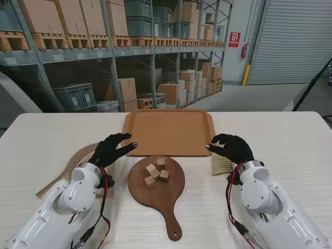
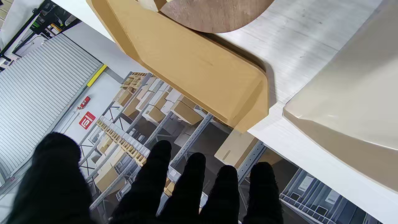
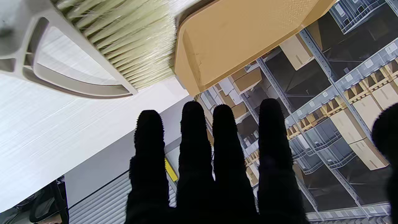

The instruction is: Sweep wood blocks off a wooden cutting board into a dustpan and pour them into a container

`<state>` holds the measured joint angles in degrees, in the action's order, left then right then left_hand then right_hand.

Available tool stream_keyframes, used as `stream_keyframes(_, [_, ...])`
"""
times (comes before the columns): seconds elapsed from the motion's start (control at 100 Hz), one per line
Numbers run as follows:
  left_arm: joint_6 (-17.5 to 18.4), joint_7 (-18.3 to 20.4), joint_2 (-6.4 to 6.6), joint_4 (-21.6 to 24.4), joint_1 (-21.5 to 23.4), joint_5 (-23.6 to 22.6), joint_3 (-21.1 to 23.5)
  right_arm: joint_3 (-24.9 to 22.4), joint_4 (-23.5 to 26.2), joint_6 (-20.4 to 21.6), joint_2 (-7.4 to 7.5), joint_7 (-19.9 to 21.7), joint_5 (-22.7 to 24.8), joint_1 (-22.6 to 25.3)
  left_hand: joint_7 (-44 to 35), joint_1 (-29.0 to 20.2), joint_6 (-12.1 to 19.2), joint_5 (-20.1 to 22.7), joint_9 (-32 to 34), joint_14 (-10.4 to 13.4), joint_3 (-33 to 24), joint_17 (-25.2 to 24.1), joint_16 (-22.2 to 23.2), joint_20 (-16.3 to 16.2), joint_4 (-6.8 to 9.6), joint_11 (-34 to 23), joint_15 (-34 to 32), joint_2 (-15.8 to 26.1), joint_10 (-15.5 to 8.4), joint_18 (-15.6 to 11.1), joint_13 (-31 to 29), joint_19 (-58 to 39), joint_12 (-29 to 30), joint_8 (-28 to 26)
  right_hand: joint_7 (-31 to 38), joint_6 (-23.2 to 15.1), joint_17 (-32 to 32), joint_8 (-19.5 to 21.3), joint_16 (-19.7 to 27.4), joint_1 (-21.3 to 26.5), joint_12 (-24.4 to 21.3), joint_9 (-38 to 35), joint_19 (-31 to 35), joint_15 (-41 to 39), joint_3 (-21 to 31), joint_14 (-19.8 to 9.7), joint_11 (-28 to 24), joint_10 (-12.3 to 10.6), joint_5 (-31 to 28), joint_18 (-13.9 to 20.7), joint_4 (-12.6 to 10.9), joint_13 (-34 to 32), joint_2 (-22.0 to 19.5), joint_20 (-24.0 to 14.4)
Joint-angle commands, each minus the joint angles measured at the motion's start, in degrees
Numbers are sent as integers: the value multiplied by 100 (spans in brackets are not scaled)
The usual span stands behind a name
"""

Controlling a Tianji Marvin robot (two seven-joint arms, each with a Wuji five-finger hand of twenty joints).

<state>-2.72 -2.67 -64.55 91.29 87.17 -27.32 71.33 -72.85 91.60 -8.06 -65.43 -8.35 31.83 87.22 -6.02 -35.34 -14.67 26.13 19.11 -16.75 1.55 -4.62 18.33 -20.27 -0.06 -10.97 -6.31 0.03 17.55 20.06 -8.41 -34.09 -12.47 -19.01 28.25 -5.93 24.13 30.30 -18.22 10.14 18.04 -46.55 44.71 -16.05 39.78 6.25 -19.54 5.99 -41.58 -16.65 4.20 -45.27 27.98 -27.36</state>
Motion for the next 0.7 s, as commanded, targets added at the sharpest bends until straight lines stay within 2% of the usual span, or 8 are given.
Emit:
stream_keyframes(0.0, [-56, 108, -20, 76, 43, 13, -1, 17, 35, -85, -27, 86, -61, 57, 32, 130, -105, -196, -109, -60, 44, -20, 61, -82, -128, 15, -23, 91, -41, -67, -27, -71, 27, 77, 107, 10, 20, -17, -19, 57, 6, -14, -63, -114, -65, 7, -133, 8, -68, -221, -117, -81, -141, -172])
stream_keyframes(0.43, [-87, 170, 11, 197, 182, -101, 132, 5, 40, -208, -57, 49, -207, 107, 23, 121, -114, -189, -81, -62, 52, -27, 84, -118, -128, 12, -50, 88, -24, -69, -47, -180, 11, 85, 104, 10, 51, -16, -68, 81, 48, -64, -34, -185, -116, 34, -164, 19, -58, -238, -128, -132, -170, -285])
stream_keyframes(0.56, [-41, 310, 59, 280, 262, -237, 298, 10, 25, -214, -58, 51, -212, 81, 25, 126, -125, -182, -82, -60, 57, -28, 81, -113, -130, 22, -46, 61, -19, -67, -43, -187, 14, 89, 101, 10, 44, -16, -76, 75, 62, -79, -40, -194, -114, 32, -174, 16, -50, -236, -131, -130, -170, -306])
stream_keyframes(0.69, [-13, 621, 142, 459, 432, -420, 574, 10, 26, -213, -51, 89, -227, 85, 31, 141, -142, -160, -126, -52, 67, -44, 60, -78, -132, 74, -13, -36, -21, -45, -19, -134, 42, 98, 100, 16, 37, -16, -80, 76, 67, -82, -49, -195, -113, 34, -171, 18, -49, -237, -132, -128, -171, -318])
